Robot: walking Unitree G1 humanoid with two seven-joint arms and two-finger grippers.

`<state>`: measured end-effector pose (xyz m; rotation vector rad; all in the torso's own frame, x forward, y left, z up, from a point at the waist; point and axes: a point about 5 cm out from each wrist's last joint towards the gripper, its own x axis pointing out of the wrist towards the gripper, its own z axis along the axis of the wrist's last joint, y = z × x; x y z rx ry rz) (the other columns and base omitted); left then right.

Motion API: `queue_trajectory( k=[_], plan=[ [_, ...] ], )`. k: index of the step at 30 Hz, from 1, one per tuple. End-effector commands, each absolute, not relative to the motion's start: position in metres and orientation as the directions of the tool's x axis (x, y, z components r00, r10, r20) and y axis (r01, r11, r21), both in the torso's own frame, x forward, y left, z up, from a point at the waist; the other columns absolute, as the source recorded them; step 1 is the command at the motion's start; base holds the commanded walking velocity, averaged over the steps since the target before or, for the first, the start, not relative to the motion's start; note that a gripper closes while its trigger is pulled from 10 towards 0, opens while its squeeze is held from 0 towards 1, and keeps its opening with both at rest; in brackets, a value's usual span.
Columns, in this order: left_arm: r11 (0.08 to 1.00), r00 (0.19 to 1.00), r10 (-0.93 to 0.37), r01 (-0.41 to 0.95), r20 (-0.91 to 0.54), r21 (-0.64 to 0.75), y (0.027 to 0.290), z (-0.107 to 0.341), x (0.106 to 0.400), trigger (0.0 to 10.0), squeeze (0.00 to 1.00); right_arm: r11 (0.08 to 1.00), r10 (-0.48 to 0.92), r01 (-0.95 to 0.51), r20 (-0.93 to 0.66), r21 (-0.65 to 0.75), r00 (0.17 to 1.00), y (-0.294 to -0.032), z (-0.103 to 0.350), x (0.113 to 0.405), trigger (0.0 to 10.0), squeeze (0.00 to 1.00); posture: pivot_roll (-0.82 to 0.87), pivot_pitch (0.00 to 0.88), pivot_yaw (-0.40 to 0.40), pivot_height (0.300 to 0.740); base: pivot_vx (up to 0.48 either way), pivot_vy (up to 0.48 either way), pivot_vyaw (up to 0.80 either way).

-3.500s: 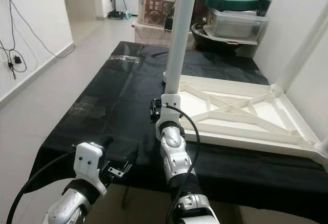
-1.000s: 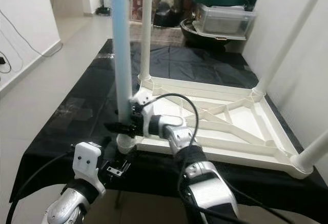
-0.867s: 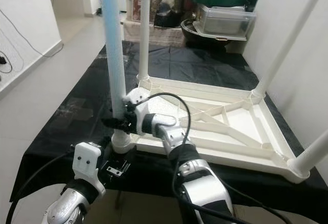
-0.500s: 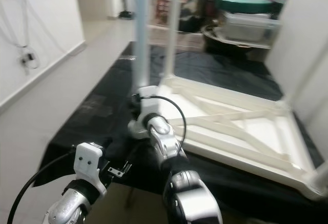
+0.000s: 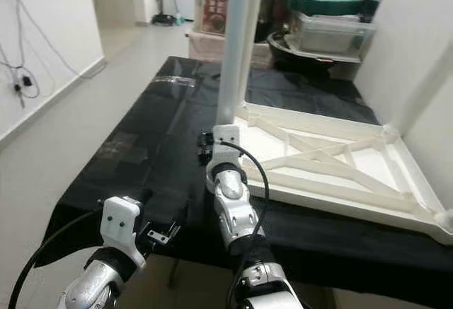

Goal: Building children table

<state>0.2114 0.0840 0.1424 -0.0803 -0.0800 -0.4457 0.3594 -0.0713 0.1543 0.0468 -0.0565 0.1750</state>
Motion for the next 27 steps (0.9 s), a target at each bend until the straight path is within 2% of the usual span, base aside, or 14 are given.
queue_trajectory(
  k=[1, 2, 5, 7, 9, 10, 11, 12, 14, 19, 20, 21, 25, 27],
  plan=[
    [0.899, 0.900, -0.429, 0.434, 0.081, -0.061, 0.083, 0.139, 0.211, 10.0, 0.00, 0.931, 0.332, -0.339, 0.068, 0.138, 0.941, -0.037, 0.153, 0.353, 10.0, 0.00, 0.13, 0.000, -0.102, 0.740, 0.000, 0.000, 0.00],
    [0.899, 0.900, -0.428, 0.433, 0.081, -0.062, 0.083, 0.139, 0.211, 10.0, 0.00, 0.875, 0.460, -0.465, 0.064, 0.136, 0.885, -0.044, 0.155, 0.359, 10.0, 0.00, 0.13, 0.000, -0.103, 0.740, 0.000, 0.000, 0.00],
    [0.900, 0.901, -0.427, 0.432, 0.081, -0.062, 0.083, 0.139, 0.212, 10.0, 0.00, 0.827, 0.543, -0.546, 0.063, 0.137, 0.838, -0.049, 0.157, 0.362, 10.0, 0.00, 0.13, 0.000, -0.103, 0.740, 0.000, 0.000, 0.00],
    [0.900, 0.900, -0.427, 0.433, 0.082, -0.061, 0.083, 0.139, 0.212, 10.0, 0.00, 0.746, 0.655, -0.653, 0.034, 0.131, 0.755, -0.053, 0.158, 0.364, 10.0, 0.00, 0.13, 0.000, -0.102, 0.740, 0.000, 0.000, 0.00],
    [0.899, 0.899, -0.429, 0.434, 0.082, -0.061, 0.084, 0.139, 0.212, 10.0, 0.00, 0.541, 0.840, -0.834, -0.031, 0.107, 0.541, -0.059, 0.160, 0.362, 10.0, 0.00, 0.14, 0.000, -0.103, 0.740, 0.000, 0.000, 0.00],
    [0.899, 0.899, -0.429, 0.434, 0.082, -0.061, 0.084, 0.139, 0.212, 10.0, 0.00, 0.541, 0.840, -0.834, -0.031, 0.107, 0.541, -0.059, 0.160, 0.362, 10.0, 0.00, 0.14, 0.000, -0.103, 0.740, 0.000, 0.000, 0.00],
    [0.898, 0.899, -0.430, 0.435, 0.083, -0.060, 0.083, 0.140, 0.212, 10.0, 0.00, 0.418, 0.908, -0.904, -0.070, 0.084, 0.413, -0.059, 0.162, 0.360, 10.0, 0.00, 0.14, 0.000, -0.108, 0.740, 0.000, 0.000, 0.00],
    [0.898, 0.899, -0.430, 0.435, 0.083, -0.060, 0.083, 0.140, 0.212, 10.0, 0.00, 0.418, 0.908, -0.904, -0.070, 0.084, 0.413, -0.059, 0.162, 0.360, 10.0, 0.00, 0.14, 0.000, -0.108, 0.740, 0.000, 0.000, 0.00],
    [0.899, 0.899, -0.429, 0.434, 0.084, -0.058, 0.084, 0.140, 0.213, 10.0, 0.00, 0.270, 0.956, -0.962, -0.128, 0.044, 0.263, -0.052, 0.164, 0.356, 10.0, 0.00, 0.15, 0.000, -0.106, 0.740, 0.000, 0.000, 0.00],
    [0.903, 0.903, -0.423, 0.427, 0.082, -0.052, 0.086, 0.141, 0.212, 10.0, 0.00, 0.169, 0.975, -0.984, -0.151, 0.048, 0.161, -0.033, 0.161, 0.349, 10.0, 0.00, 0.16, 0.000, -0.109, 0.740, 0.000, 0.000, 0.00],
    [0.904, 0.904, -0.421, 0.425, 0.081, -0.052, 0.087, 0.141, 0.212, 10.0, 0.00, 0.183, 0.976, -0.982, -0.128, 0.054, 0.175, -0.026, 0.161, 0.349, 0.9, 0.00, 0.16, 0.000, -0.110, 0.740, 0.000, 0.000, 0.00],
    [0.904, 0.904, -0.419, 0.424, 0.081, -0.051, 0.087, 0.141, 0.212, 10.0, 0.00, 0.196, 0.976, -0.979, -0.111, 0.059, 0.189, -0.022, 0.161, 0.349, 0.0, 0.00, 0.16, 0.000, -0.110, 0.740, 0.000, 0.000, 0.00],
    [0.905, 0.905, -0.418, 0.423, 0.081, -0.052, 0.087, 0.141, 0.212, 10.0, 0.00, 0.311, 0.948, -0.949, -0.089, 0.054, 0.306, -0.017, 0.161, 0.354, 0.0, 0.00, 0.15, 0.000, -0.110, 0.740, 0.000, 0.000, 0.00],
    [0.904, 0.905, -0.419, 0.423, 0.081, -0.054, 0.086, 0.141, 0.212, 10.0, 0.00, 0.609, 0.792, -0.792, -0.082, 0.044, 0.605, -0.027, 0.157, 0.369, 0.0, 0.00, 0.15, 0.000, -0.107, 0.740, 0.000, 0.000, 0.00]
  ],
)
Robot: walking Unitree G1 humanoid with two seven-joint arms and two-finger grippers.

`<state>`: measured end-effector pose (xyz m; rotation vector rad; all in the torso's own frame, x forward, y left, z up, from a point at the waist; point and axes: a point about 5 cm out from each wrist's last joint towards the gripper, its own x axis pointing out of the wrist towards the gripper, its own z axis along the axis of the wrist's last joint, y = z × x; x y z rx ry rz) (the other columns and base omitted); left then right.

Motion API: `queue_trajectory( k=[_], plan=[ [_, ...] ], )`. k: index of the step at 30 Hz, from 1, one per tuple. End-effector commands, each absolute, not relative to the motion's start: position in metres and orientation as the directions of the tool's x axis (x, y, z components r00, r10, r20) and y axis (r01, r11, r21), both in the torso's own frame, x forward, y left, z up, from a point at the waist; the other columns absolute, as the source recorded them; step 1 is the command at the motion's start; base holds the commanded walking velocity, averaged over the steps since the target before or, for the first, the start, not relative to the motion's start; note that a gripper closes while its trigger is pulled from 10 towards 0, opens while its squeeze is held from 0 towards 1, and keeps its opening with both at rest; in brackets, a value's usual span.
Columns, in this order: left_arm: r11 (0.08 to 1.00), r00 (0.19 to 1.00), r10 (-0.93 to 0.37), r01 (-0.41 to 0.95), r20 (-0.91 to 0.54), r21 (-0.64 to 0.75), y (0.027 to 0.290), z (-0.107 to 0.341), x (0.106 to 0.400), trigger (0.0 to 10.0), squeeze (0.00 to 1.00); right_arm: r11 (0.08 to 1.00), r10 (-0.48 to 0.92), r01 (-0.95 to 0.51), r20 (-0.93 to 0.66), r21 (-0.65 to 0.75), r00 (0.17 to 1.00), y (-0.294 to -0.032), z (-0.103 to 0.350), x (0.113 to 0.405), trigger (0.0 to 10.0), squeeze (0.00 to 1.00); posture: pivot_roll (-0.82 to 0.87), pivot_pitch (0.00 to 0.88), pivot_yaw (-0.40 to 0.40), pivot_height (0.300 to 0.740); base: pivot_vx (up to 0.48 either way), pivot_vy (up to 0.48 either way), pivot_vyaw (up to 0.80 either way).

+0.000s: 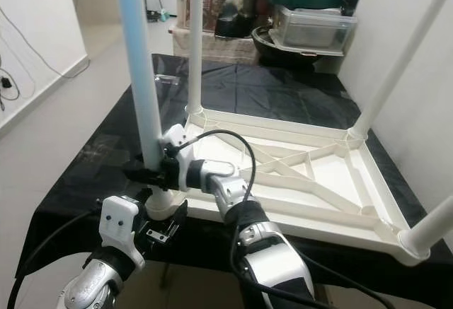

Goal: Building children table

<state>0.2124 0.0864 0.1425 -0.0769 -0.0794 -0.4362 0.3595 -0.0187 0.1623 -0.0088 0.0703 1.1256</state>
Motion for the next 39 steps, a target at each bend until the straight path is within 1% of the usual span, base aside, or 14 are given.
queue_trajectory(
  k=[1, 4, 6, 14, 15, 17, 18, 19, 27, 28, 30, 34, 37, 39],
  plan=[
    [0.904, 0.904, -0.419, 0.424, 0.081, -0.055, 0.086, 0.141, 0.212, 10.0, 0.00, 0.699, 0.714, -0.713, -0.080, 0.045, 0.695, -0.032, 0.156, 0.373, 0.0, 0.00, 0.15, 0.000, -0.107, 0.740, 0.000, 0.000, 0.00],
    [0.903, 0.903, -0.422, 0.427, 0.082, -0.057, 0.086, 0.140, 0.211, 10.0, 0.00, 0.831, 0.556, -0.555, -0.070, 0.044, 0.828, -0.046, 0.154, 0.380, 0.0, 0.00, 0.14, 0.000, -0.103, 0.740, 0.000, 0.000, 0.00],
    [0.900, 0.901, -0.426, 0.431, 0.081, -0.059, 0.086, 0.138, 0.210, 10.0, 0.00, 0.988, 0.149, -0.147, -0.034, 0.041, 0.988, -0.083, 0.154, 0.384, 0.0, 0.00, 0.13, 0.000, -0.095, 0.740, 0.000, 0.000, 0.00],
    [0.896, 0.897, -0.437, 0.441, 0.075, -0.060, 0.083, 0.134, 0.208, 10.0, 0.00, 0.987, -0.129, 0.132, -0.039, 0.094, 0.991, -0.082, 0.140, 0.349, 0.0, 0.00, 0.13, 0.000, -0.100, 0.740, 0.000, 0.000, 0.00],
    [0.896, 0.897, -0.437, 0.441, 0.073, -0.060, 0.083, 0.134, 0.208, 10.0, 0.00, 0.989, -0.092, 0.095, -0.039, 0.113, 0.995, -0.073, 0.138, 0.347, 1.6, 0.00, 0.14, 0.000, -0.104, 0.740, 0.000, 0.000, 0.00],
    [0.896, 0.897, -0.437, 0.441, 0.073, -0.060, 0.083, 0.134, 0.207, 10.0, 0.00, 0.990, -0.065, 0.069, -0.037, 0.124, 0.997, -0.068, 0.138, 0.347, 1.6, 0.00, 0.14, 0.000, -0.104, 0.740, 0.000, 0.000, 0.00],
    [0.896, 0.897, -0.436, 0.441, 0.072, -0.059, 0.083, 0.134, 0.207, 10.0, 0.00, 0.991, -0.023, 0.026, -0.029, 0.132, 0.999, -0.062, 0.138, 0.346, 10.0, 0.21, 0.14, 0.000, -0.104, 0.740, 0.000, 0.000, 0.00],
    [0.897, 0.898, -0.435, 0.439, 0.071, -0.057, 0.084, 0.133, 0.207, 10.0, 0.00, 0.991, 0.033, -0.031, -0.014, 0.129, 0.999, -0.053, 0.138, 0.344, 10.0, 1.00, 0.14, 0.000, -0.105, 0.740, 0.000, 0.000, 0.00],
    [0.900, 0.901, -0.429, 0.433, 0.069, -0.055, 0.086, 0.132, 0.207, 10.0, 0.00, 0.983, 0.134, -0.137, 0.034, 0.119, 0.990, -0.043, 0.140, 0.342, 10.0, 0.98, 0.14, 0.000, -0.107, 0.740, 0.000, 0.000, 0.00],
    [0.900, 0.901, -0.429, 0.432, 0.069, -0.054, 0.086, 0.132, 0.208, 10.0, 0.00, 0.961, 0.238, -0.245, 0.065, 0.131, 0.969, -0.044, 0.144, 0.347, 10.0, 0.00, 0.14, 0.000, -0.101, 0.740, 0.000, 0.000, 0.00],
    [0.900, 0.901, -0.429, 0.432, 0.069, -0.054, 0.086, 0.132, 0.208, 10.0, 0.00, 0.961, 0.238, -0.245, 0.065, 0.131, 0.969, -0.044, 0.144, 0.347, 10.0, 0.00, 0.14, 0.000, -0.101, 0.740, 0.000, 0.000, 0.00],
    [0.898, 0.899, -0.433, 0.437, 0.073, -0.050, 0.087, 0.132, 0.210, 10.0, 0.00, 0.820, 0.563, -0.565, 0.050, 0.090, 0.825, -0.051, 0.148, 0.357, 10.0, 0.00, 0.13, 0.000, -0.097, 0.740, 0.000, 0.000, 0.00],
    [0.895, 0.895, -0.439, 0.444, 0.078, -0.047, 0.086, 0.132, 0.214, 10.0, 0.00, 0.433, 0.901, -0.896, -0.029, 0.097, 0.432, -0.059, 0.156, 0.352, 10.0, 0.00, 0.14, 0.000, -0.098, 0.740, 0.000, 0.000, 0.00],
    [0.895, 0.895, -0.440, 0.444, 0.079, -0.047, 0.085, 0.133, 0.215, 10.0, 0.00, 0.350, 0.937, -0.933, -0.048, 0.087, 0.347, -0.058, 0.159, 0.350, 10.0, 0.00, 0.14, 0.000, -0.102, 0.740, 0.000, 0.000, 0.00]
  ],
)
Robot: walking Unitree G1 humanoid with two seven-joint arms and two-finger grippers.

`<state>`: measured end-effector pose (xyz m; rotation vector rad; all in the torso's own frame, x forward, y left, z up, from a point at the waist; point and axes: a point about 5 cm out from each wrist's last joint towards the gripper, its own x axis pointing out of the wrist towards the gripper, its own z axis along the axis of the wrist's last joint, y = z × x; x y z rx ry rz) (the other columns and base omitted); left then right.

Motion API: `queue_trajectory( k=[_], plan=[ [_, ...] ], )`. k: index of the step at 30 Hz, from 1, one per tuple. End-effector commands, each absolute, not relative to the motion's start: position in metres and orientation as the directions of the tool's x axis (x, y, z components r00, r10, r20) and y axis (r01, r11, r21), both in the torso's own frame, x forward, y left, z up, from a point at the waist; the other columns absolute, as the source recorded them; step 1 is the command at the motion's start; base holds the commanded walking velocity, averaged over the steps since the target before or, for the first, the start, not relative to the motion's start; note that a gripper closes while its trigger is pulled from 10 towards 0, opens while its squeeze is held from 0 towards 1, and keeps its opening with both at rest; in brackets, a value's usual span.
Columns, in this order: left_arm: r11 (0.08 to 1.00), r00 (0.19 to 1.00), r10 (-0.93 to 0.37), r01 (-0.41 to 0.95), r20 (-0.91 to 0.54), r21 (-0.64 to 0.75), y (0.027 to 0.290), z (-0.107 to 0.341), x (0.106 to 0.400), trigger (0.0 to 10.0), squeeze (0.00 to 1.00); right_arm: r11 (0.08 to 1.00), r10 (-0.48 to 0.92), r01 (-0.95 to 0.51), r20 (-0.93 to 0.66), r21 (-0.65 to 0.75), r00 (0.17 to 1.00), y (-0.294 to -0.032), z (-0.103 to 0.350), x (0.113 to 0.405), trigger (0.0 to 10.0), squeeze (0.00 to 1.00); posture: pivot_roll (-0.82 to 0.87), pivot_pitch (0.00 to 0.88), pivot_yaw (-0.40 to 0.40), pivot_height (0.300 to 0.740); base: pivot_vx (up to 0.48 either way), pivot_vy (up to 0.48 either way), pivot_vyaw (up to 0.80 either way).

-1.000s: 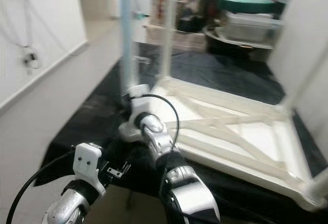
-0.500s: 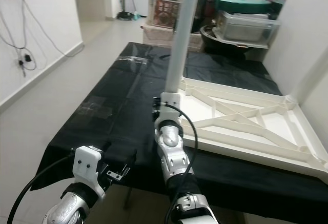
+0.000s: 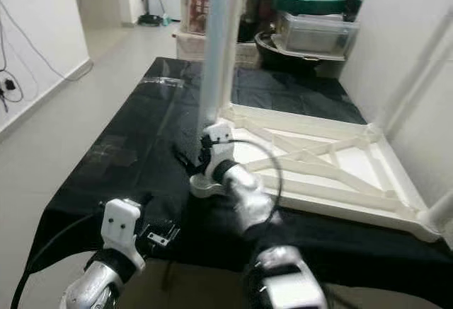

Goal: Building children table

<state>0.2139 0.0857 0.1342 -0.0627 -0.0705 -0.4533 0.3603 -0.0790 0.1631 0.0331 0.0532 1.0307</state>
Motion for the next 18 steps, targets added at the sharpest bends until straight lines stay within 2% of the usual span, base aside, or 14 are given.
queue_trajectory(
  k=[1, 2, 5, 7, 8, 9, 11, 12, 14, 15, 16, 18],
  plan=[
    [0.895, 0.895, -0.439, 0.443, 0.079, -0.047, 0.085, 0.133, 0.214, 10.0, 0.00, 0.296, 0.954, -0.953, -0.066, 0.065, 0.292, -0.056, 0.160, 0.349, 10.0, 0.00, 0.15, 0.000, -0.106, 0.740, 0.000, 0.000, 0.00],
    [0.895, 0.895, -0.439, 0.443, 0.079, -0.047, 0.085, 0.133, 0.214, 10.0, 0.00, 0.296, 0.954, -0.953, -0.066, 0.065, 0.292, -0.056, 0.160, 0.349, 10.0, 0.00, 0.15, 0.000, -0.106, 0.740, 0.000, 0.000, 0.00],
    [0.898, 0.898, -0.433, 0.437, 0.075, -0.050, 0.086, 0.132, 0.212, 10.0, 0.00, 0.147, 0.987, -0.988, -0.074, 0.051, 0.143, -0.043, 0.167, 0.346, 10.0, 0.00, 0.15, 0.000, -0.109, 0.740, 0.000, 0.000, 0.00],
    [0.899, 0.899, -0.432, 0.436, 0.074, -0.050, 0.087, 0.131, 0.211, 10.0, 0.00, 0.119, 0.990, -0.992, -0.078, 0.038, 0.116, -0.036, 0.169, 0.346, 10.0, 0.00, 0.15, 0.000, -0.108, 0.740, 0.000, 0.000, 0.00],
    [0.900, 0.900, -0.430, 0.434, 0.073, -0.050, 0.087, 0.132, 0.211, 10.0, 0.00, 0.123, 0.990, -0.992, -0.076, 0.030, 0.121, -0.030, 0.171, 0.347, 8.5, 0.00, 0.16, 0.000, -0.104, 0.740, 0.000, 0.000, 0.00],
    [0.900, 0.900, -0.429, 0.433, 0.073, -0.050, 0.087, 0.132, 0.210, 10.0, 0.00, 0.174, 0.983, -0.984, -0.063, 0.025, 0.172, -0.025, 0.173, 0.351, 0.0, 0.00, 0.16, 0.000, -0.104, 0.740, 0.000, 0.000, 0.00],
    [0.900, 0.900, -0.429, 0.433, 0.073, -0.050, 0.087, 0.132, 0.210, 10.0, 0.00, 0.174, 0.983, -0.984, -0.063, 0.025, 0.172, -0.025, 0.173, 0.351, 0.0, 0.00, 0.16, 0.000, -0.104, 0.740, 0.000, 0.000, 0.00],
    [0.900, 0.901, -0.428, 0.432, 0.072, -0.050, 0.087, 0.132, 0.210, 10.0, 0.00, 0.219, 0.975, -0.975, -0.046, 0.026, 0.218, -0.021, 0.175, 0.353, 0.0, 0.00, 0.16, 0.000, -0.104, 0.740, 0.000, 0.000, 0.00],
    [0.900, 0.901, -0.428, 0.432, 0.072, -0.050, 0.087, 0.132, 0.210, 10.0, 0.00, 0.219, 0.975, -0.975, -0.046, 0.026, 0.218, -0.021, 0.175, 0.353, 0.0, 0.00, 0.16, 0.000, -0.104, 0.740, 0.000, 0.000, 0.00],
    [0.900, 0.901, -0.429, 0.432, 0.073, -0.049, 0.087, 0.132, 0.210, 10.0, 0.00, 0.282, 0.959, -0.959, -0.023, 0.009, 0.282, -0.020, 0.176, 0.356, 0.0, 0.00, 0.16, 0.000, -0.102, 0.740, 0.000, 0.000, 0.00],
    [0.900, 0.901, -0.429, 0.432, 0.073, -0.049, 0.087, 0.132, 0.210, 10.0, 0.00, 0.282, 0.959, -0.959, -0.023, 0.009, 0.282, -0.020, 0.176, 0.356, 0.0, 0.00, 0.16, 0.000, -0.102, 0.740, 0.000, 0.000, 0.00],
    [0.900, 0.900, -0.429, 0.433, 0.075, -0.048, 0.088, 0.132, 0.210, 10.0, 0.00, 0.506, 0.863, -0.863, 0.013, 0.013, 0.506, -0.029, 0.173, 0.366, 0.0, 0.00, 0.15, 0.000, -0.097, 0.740, 0.000, 0.000, 0.00]
  ],
)
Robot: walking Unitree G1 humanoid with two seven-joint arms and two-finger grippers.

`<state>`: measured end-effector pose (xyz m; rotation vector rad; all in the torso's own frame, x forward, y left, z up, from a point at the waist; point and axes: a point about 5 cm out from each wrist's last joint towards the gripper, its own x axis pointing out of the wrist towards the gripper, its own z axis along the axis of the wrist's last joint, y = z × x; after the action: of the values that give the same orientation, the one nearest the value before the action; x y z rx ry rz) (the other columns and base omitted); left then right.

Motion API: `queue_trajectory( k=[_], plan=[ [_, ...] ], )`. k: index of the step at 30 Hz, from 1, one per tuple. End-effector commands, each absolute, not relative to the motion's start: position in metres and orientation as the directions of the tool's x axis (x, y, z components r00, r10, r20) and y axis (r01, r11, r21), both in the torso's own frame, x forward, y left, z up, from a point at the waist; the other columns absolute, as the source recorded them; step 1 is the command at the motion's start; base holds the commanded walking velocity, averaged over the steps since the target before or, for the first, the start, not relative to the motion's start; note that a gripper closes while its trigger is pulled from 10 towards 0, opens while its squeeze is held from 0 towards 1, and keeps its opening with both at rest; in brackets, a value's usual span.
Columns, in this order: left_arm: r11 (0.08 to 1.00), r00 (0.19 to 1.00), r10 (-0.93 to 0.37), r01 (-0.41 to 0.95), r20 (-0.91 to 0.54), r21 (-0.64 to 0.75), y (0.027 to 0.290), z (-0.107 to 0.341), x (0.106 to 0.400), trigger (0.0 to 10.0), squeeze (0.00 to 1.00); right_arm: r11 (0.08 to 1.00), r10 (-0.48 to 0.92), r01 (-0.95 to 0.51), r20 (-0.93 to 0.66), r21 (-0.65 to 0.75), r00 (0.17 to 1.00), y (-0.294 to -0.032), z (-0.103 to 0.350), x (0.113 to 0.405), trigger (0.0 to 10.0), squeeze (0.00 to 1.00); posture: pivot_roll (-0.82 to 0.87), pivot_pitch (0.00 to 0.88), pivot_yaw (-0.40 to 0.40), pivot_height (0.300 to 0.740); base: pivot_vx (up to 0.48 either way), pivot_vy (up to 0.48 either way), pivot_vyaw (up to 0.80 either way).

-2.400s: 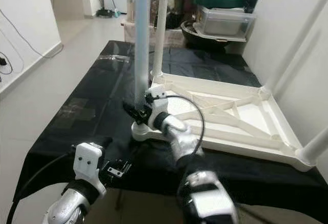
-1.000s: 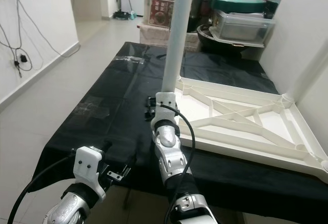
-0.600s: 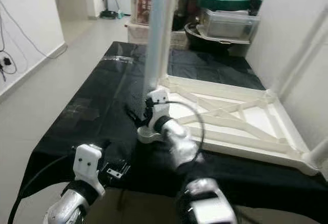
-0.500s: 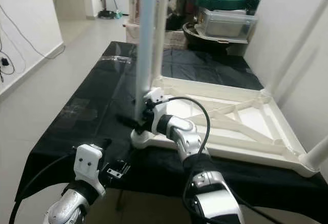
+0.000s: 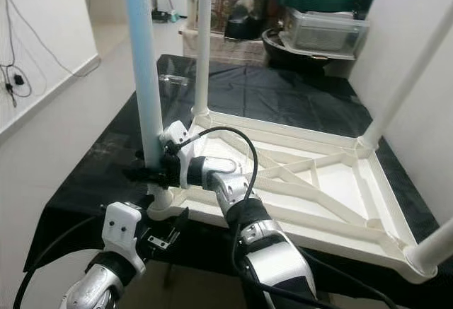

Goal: Building children table

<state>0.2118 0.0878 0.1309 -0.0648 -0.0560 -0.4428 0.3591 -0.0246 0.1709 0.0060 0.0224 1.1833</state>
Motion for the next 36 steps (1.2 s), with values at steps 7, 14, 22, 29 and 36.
queue_trajectory(
  k=[7, 14, 22, 29, 36],
  plan=[
    [0.898, 0.898, -0.434, 0.438, 0.072, -0.049, 0.087, 0.131, 0.211, 10.0, 0.00, 0.877, 0.477, -0.478, 0.027, 0.054, 0.878, -0.056, 0.162, 0.377, 0.0, 0.00, 0.14, 0.000, -0.085, 0.740, 0.000, 0.000, 0.00],
    [0.894, 0.894, -0.442, 0.446, 0.072, -0.050, 0.084, 0.130, 0.213, 10.0, 0.00, 0.999, -0.009, 0.009, -0.005, 0.038, 1.000, -0.082, 0.143, 0.365, 0.0, 0.00, 0.14, 0.000, -0.091, 0.740, 0.000, 0.000, 0.00],
    [0.897, 0.898, -0.437, 0.439, 0.058, -0.048, 0.087, 0.126, 0.211, 10.0, 0.00, 0.993, 0.028, -0.025, -0.025, 0.112, 0.999, -0.057, 0.136, 0.348, 10.0, 0.00, 0.14, 0.000, -0.094, 0.740, 0.000, 0.000, 0.00],
    [0.898, 0.898, -0.436, 0.438, 0.059, -0.048, 0.088, 0.126, 0.211, 10.0, 0.00, 0.961, 0.210, -0.217, 0.060, 0.173, 0.976, -0.050, 0.150, 0.353, 10.0, 0.00, 0.14, 0.000, -0.096, 0.740, 0.000, 0.000, 0.00],
    [0.896, 0.897, -0.439, 0.441, 0.061, -0.047, 0.088, 0.126, 0.212, 10.0, 0.00, 0.576, 0.808, -0.799, 0.031, 0.172, 0.589, -0.055, 0.158, 0.355, 10.0, 0.00, 0.14, 0.000, -0.087, 0.740, 0.000, 0.000, 0.00]
  ],
)
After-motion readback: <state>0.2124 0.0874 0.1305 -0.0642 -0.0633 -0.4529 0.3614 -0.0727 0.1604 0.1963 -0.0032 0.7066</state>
